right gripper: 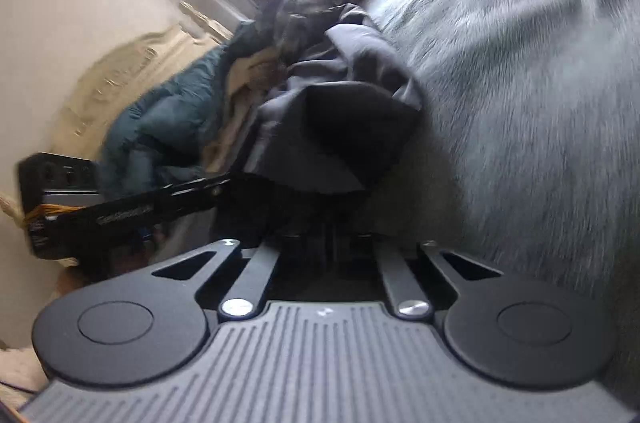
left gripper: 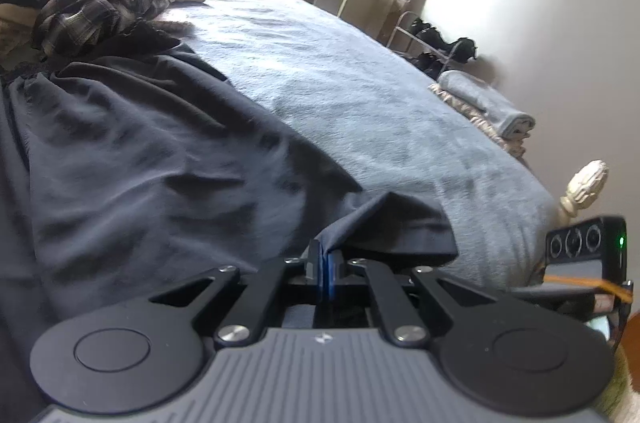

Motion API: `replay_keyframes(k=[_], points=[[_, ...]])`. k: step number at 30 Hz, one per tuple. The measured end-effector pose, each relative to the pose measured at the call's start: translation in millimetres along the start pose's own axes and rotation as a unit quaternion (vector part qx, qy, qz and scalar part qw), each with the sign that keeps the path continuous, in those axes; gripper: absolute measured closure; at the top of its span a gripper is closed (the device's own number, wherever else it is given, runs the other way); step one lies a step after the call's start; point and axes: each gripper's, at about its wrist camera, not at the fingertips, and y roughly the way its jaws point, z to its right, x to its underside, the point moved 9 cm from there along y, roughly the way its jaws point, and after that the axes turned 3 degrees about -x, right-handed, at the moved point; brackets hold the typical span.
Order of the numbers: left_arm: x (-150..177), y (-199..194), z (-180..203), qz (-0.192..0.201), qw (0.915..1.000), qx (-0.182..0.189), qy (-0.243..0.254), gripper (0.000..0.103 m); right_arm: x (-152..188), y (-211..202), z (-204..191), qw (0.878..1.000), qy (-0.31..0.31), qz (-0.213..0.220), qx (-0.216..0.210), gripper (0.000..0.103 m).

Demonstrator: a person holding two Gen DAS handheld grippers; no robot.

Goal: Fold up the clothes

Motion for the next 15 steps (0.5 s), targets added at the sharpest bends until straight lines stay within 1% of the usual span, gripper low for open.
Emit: replay_keyframes(k=[2,3,5,7,9,11,13,15], points=[[0,-5,7,-0.001,0.9999,0.015,0.007,0.097,6,-17,-8,1.000,0.007,0.018,-0.015,0.102],[1,-8,11,0.000,0.9998,0.020,0.009,0.094,9,-25,-11,0.999,0.016,0.026,-0.020,0.102],[3,-21,12,0.008,0.9997,0.021,0.008,0.072,13,-39,-12,0.998,0.039,0.043,-0.026,0.102],[6,-39,10,0.021,0.9996,0.020,0.004,0.066,15,-46,-12,0.996,0.062,0.056,-0.035,0.102],[13,-61,2,0.033,0.9993,0.014,-0.009,0.065,16,-52,-9,0.993,0.087,0.066,-0.044,0.102],[27,-82,-12,0.043,0.9982,0.002,-0.043,0.064,15,-51,-9,0.991,0.096,0.076,-0.047,0.102],[45,-94,-25,0.038,0.9961,-0.012,-0.078,0.065,14,-50,-7,0.990,0.106,0.081,-0.050,0.102],[67,-95,-36,0.026,0.9932,-0.020,-0.112,0.065,13,-47,-5,0.989,0.116,0.081,-0.051,0.102]])
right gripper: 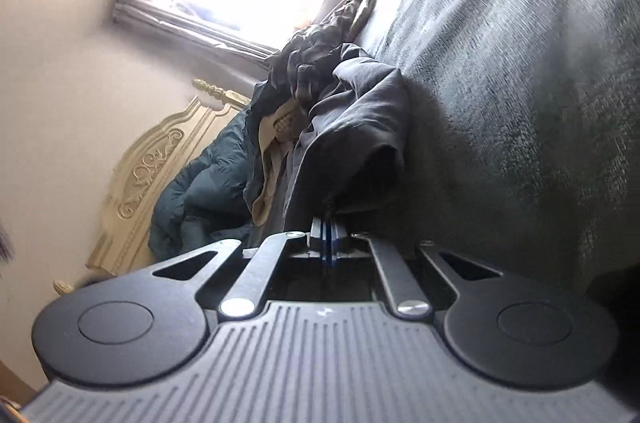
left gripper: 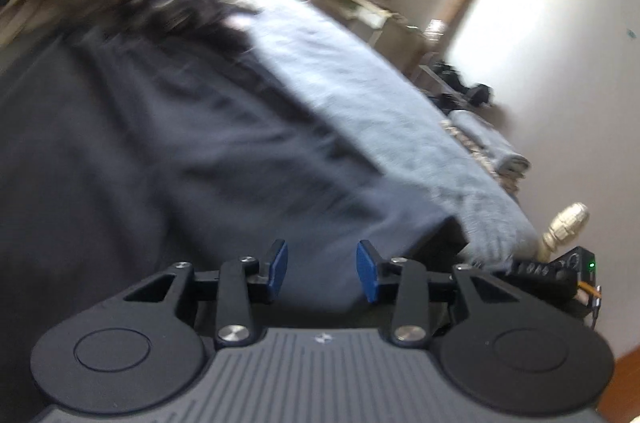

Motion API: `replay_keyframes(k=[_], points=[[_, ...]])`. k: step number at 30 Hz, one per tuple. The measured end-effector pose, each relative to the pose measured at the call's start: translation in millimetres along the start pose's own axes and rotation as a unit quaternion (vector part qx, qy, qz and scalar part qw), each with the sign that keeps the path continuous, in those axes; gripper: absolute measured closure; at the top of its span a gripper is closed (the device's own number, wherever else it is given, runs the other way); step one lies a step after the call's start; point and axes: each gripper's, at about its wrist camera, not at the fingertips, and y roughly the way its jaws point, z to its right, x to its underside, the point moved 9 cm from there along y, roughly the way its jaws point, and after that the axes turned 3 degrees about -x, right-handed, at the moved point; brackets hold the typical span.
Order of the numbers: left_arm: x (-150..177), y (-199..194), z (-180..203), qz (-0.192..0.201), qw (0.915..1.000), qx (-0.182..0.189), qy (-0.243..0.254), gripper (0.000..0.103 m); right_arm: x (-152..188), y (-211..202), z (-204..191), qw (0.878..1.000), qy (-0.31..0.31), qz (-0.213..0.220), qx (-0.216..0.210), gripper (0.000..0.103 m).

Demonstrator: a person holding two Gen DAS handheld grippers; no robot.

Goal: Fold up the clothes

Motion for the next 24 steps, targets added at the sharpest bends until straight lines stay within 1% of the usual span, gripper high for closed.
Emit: replay_keyframes(k=[3,6,7,8,9,10,11,12,13,16,17,18,19,20,21,23,24], points=[[21,8,-20,-0.015,0.9986,-0.012,-0.050,0.066,1,1,3,1.000,0.007,-0.005,0.007,0.102],[27,19,-31,-0.003,0.9965,-0.023,-0.080,0.066,0,0,3,1.000,0.013,-0.007,0.009,0.102],[26,23,-32,-0.002,0.9962,-0.017,-0.085,0.067,-1,0,3,1.000,0.014,-0.006,0.008,0.102],[26,27,-32,-0.004,0.9957,-0.012,-0.092,0.073,-2,0,2,1.000,0.014,-0.006,0.007,0.102],[26,30,-31,-0.010,0.9948,-0.004,-0.101,0.083,-3,-1,1,1.000,0.014,-0.005,0.007,0.102],[26,34,-31,-0.016,0.9938,0.004,-0.110,0.103,-5,1,0,1.000,0.014,-0.003,0.008,0.102],[25,35,-29,-0.020,0.9923,0.015,-0.121,0.102,-7,2,0,1.000,0.013,-0.002,0.009,0.102],[19,32,-27,-0.018,0.9893,0.036,-0.141,0.102,-10,3,-1,1.000,0.011,-0.001,0.012,0.102],[11,25,-26,-0.011,0.9841,0.061,-0.166,0.102,-13,2,-3,1.000,0.008,0.000,0.013,0.102],[-13,0,-23,0.013,0.9631,0.130,-0.235,0.102,-19,-5,-13,1.000,-0.006,0.004,0.010,0.102],[-20,-7,-24,0.019,0.9561,0.147,-0.253,0.102,-20,-9,-16,1.000,-0.010,0.003,0.012,0.102],[-23,-12,-25,0.019,0.9517,0.155,-0.264,0.102,-19,-12,-14,1.000,-0.013,0.001,0.019,0.102],[-23,-14,-27,0.016,0.9491,0.157,-0.273,0.102,-18,-15,-12,0.999,-0.017,-0.002,0.027,0.102],[-22,-15,-30,0.012,0.9483,0.154,-0.278,0.102,-17,-18,-9,0.999,-0.020,-0.006,0.037,0.102],[-17,-12,-33,0.006,0.9519,0.139,-0.273,0.102,-15,-19,-2,0.998,-0.027,-0.012,0.060,0.102],[-2,0,-42,-0.014,0.9636,0.088,-0.252,0.102,-8,-20,12,0.993,-0.038,-0.023,0.108,0.102],[6,7,-47,-0.022,0.9680,0.065,-0.241,0.102,-5,-22,19,0.991,-0.040,-0.029,0.124,0.102]])
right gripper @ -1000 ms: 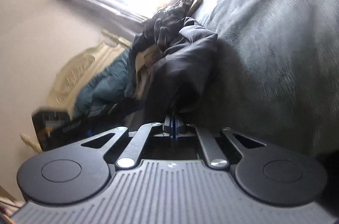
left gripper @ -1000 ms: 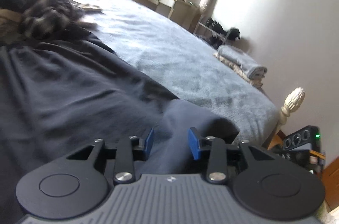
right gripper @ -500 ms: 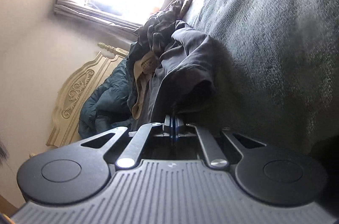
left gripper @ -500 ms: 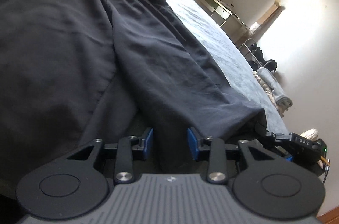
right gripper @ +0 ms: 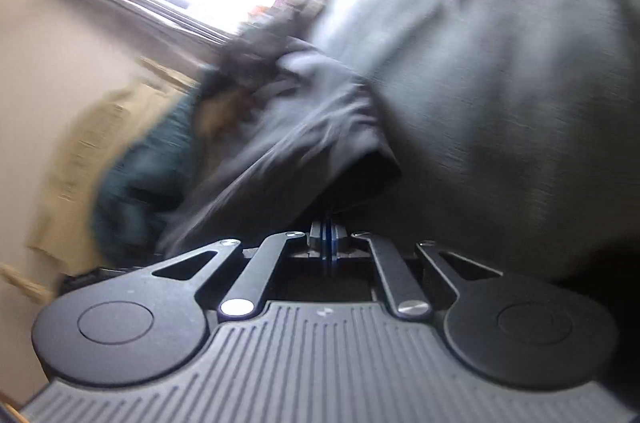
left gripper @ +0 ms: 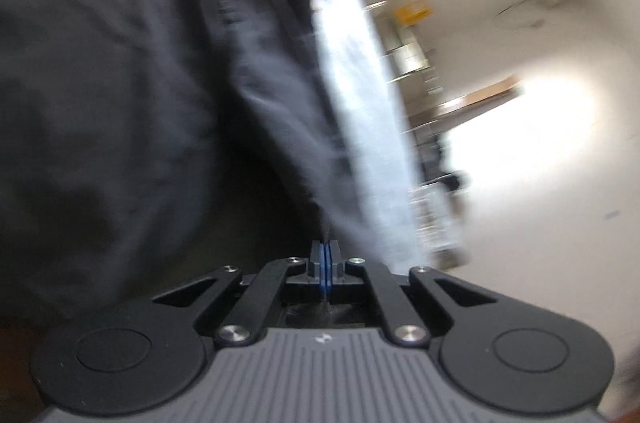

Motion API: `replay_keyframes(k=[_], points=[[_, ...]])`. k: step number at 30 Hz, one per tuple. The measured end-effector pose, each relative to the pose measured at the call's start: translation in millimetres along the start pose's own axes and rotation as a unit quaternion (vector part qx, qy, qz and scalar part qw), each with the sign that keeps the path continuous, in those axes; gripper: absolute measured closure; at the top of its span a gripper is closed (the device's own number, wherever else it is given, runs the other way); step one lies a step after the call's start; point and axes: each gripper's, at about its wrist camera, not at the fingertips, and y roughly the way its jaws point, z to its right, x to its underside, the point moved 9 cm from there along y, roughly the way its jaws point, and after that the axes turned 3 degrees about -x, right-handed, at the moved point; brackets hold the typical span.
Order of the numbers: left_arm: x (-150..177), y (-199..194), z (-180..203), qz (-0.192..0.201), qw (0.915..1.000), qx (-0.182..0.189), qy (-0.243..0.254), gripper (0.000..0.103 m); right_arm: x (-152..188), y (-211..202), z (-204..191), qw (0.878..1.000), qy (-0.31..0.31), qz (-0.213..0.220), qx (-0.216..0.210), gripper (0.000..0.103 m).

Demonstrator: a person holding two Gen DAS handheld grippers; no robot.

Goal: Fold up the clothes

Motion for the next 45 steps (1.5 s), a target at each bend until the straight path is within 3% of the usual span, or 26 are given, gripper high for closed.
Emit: replay_keyframes(k=[2,4,6,8,12,13,14,16,17,19,21,22,23,26,29,31,35,38,45], points=[[8,9,-15,-0.009,0.9993,-0.033,0.013,0.102,7,-3,9,1.000,-0.003,-0.006,0.024,0.099],[14,13,-21,-0.016,0.9992,-0.031,0.020,0.101,12,-12,11,0.999,-0.013,0.000,0.039,0.099],[19,14,-20,-0.017,0.9989,-0.026,0.034,0.090,14,-24,11,0.997,-0.034,0.012,0.062,0.098],[25,12,-17,-0.010,0.9981,-0.024,0.055,0.071,11,-38,11,0.995,-0.053,0.028,0.079,0.098],[30,15,-11,0.002,0.9943,-0.027,0.103,0.062,-10,-53,7,0.995,-0.048,0.064,0.055,0.092],[32,16,-11,0.002,0.9933,-0.031,0.111,0.062,-17,-54,6,0.996,-0.044,0.070,0.046,0.081],[36,16,-11,0.001,0.9921,-0.036,0.120,0.062,-25,-50,5,0.996,-0.044,0.071,0.041,0.071],[45,17,-14,-0.004,0.9902,-0.046,0.132,0.065,-41,-37,2,0.996,-0.050,0.065,0.040,0.068],[50,20,-14,-0.010,0.9897,-0.046,0.135,0.077,-46,-25,2,0.996,-0.056,0.048,0.043,0.063],[57,25,-16,-0.028,0.9902,-0.044,0.129,0.097,-56,-1,1,0.996,-0.067,0.011,0.052,0.062],[59,29,-18,-0.041,0.9931,-0.036,0.104,0.099,-56,19,5,0.994,-0.076,-0.038,0.069,0.080],[56,28,-16,-0.042,0.9947,-0.023,0.091,0.100,-56,26,4,0.992,-0.082,-0.058,0.075,0.100],[53,23,-13,-0.042,0.9963,-0.006,0.075,0.100,-57,27,0,0.991,-0.086,-0.070,0.076,0.101],[35,-6,6,-0.035,0.9956,0.083,0.025,0.100,-75,9,-43,0.992,-0.112,-0.050,0.039,0.101],[26,-32,19,-0.022,0.9921,0.118,0.035,0.100,-87,-13,-80,0.987,-0.152,-0.033,0.025,0.101],[31,-31,17,-0.036,0.9927,0.107,0.045,0.100,-85,-16,-89,0.983,-0.177,-0.042,0.040,0.101],[50,-3,-3,-0.070,0.9942,0.052,0.063,0.100,-63,4,-53,0.973,-0.183,-0.086,0.109,0.101],[62,20,-20,-0.090,0.9933,0.016,0.070,0.100,-52,13,-18,0.974,-0.150,-0.103,0.135,0.101],[67,16,-21,-0.089,0.9907,0.012,0.103,0.098,-56,1,-34,0.976,-0.155,-0.089,0.128,0.099]])
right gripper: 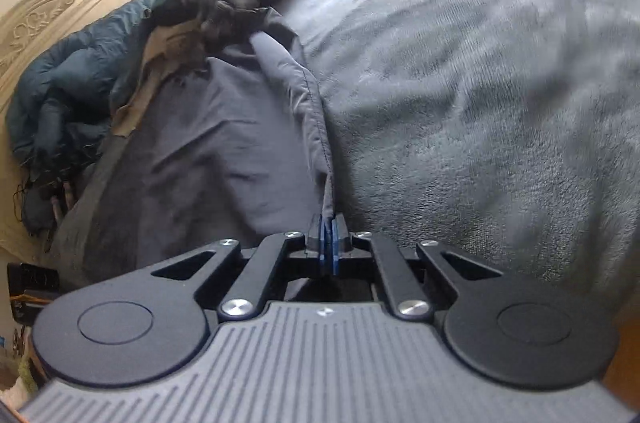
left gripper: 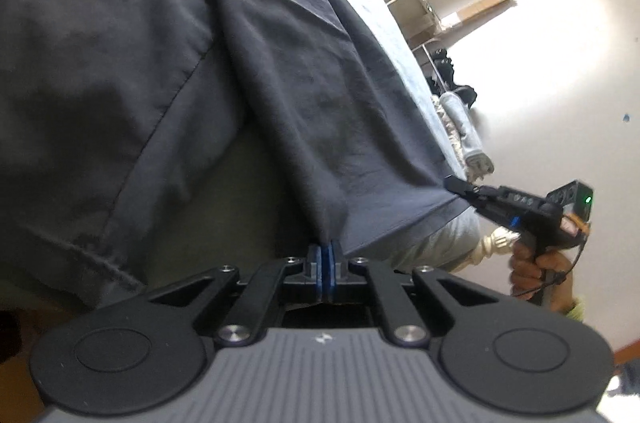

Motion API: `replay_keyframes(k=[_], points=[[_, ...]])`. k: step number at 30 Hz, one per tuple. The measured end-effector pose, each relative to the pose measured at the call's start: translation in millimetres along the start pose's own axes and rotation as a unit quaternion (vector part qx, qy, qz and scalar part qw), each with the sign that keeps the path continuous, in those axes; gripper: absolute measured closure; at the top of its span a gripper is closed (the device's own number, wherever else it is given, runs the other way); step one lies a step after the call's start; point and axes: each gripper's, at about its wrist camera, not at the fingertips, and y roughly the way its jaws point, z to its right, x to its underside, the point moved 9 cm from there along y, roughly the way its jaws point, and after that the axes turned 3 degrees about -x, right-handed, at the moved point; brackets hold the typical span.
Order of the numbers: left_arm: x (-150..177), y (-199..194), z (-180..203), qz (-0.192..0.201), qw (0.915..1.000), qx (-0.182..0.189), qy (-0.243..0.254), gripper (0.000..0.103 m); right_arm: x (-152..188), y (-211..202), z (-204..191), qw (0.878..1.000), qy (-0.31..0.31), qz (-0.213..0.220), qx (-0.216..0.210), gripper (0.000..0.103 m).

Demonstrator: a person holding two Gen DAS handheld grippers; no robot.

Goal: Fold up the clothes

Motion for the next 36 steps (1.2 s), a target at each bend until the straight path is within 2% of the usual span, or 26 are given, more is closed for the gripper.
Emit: replay_keyframes(k=[2,4,5,7,9,11,13,15,19,21,23,26,28,29,30,33,36], points=[[8,3,-5,-0.022,0.9993,-0.025,0.018,0.089,6,5,12,0.999,0.007,-0.021,0.025,0.097],[13,-4,-8,-0.039,0.9984,-0.025,0.031,0.089,8,8,29,0.998,0.023,-0.038,0.051,0.093],[11,-12,-7,-0.036,0.9985,-0.020,0.038,0.088,3,5,36,0.997,0.033,-0.032,0.057,0.093],[-1,-31,-2,-0.017,0.9983,-0.013,0.054,0.086,-18,-3,31,0.998,0.019,-0.002,0.056,0.092],[-22,-48,5,0.010,0.9972,-0.013,0.073,0.084,-45,-10,18,0.998,-0.009,0.031,0.049,0.085],[-43,-63,13,0.039,0.9950,-0.015,0.091,0.084,-77,3,-9,0.997,-0.055,0.057,0.021,0.073],[-72,-66,23,0.070,0.9912,-0.034,0.107,0.084,-108,26,-40,0.991,-0.113,0.074,-0.003,0.069],[-109,-67,22,0.098,0.9876,-0.055,0.110,0.084,-138,66,-75,0.978,-0.193,0.081,-0.010,0.063],[-182,-71,-1,0.147,0.9794,-0.100,0.096,0.083,-181,163,-121,0.948,-0.310,0.066,-0.004,0.053],[-217,-65,-18,0.159,0.9734,-0.135,0.094,0.083,-201,213,-141,0.930,-0.363,0.056,0.002,0.053],[-246,-57,-40,0.164,0.9689,-0.160,0.093,0.083,-214,247,-144,0.922,-0.384,0.044,0.016,0.053],[-275,-31,-68,0.153,0.9652,-0.189,0.096,0.083,-236,292,-141,0.923,-0.383,0.028,0.027,0.053],[-279,-20,-84,0.142,0.9632,-0.203,0.104,0.083,-244,310,-132,0.930,-0.368,0.009,0.026,0.055],[-278,-18,-92,0.137,0.9620,-0.211,0.105,0.083,-249,320,-128,0.933,-0.360,-0.001,0.026,0.077],[-277,-14,-97,0.133,0.9621,-0.214,0.105,0.083,-253,327,-123,0.936,-0.350,-0.007,0.023,0.088],[-270,-4,-109,0.127,0.9644,-0.209,0.101,0.083,-269,317,-112,0.960,-0.278,0.010,-0.023,0.093],[-271,0,-116,0.130,0.9633,-0.210,0.105,0.083,-288,312,-95,0.977,-0.207,0.026,-0.049,0.094]])
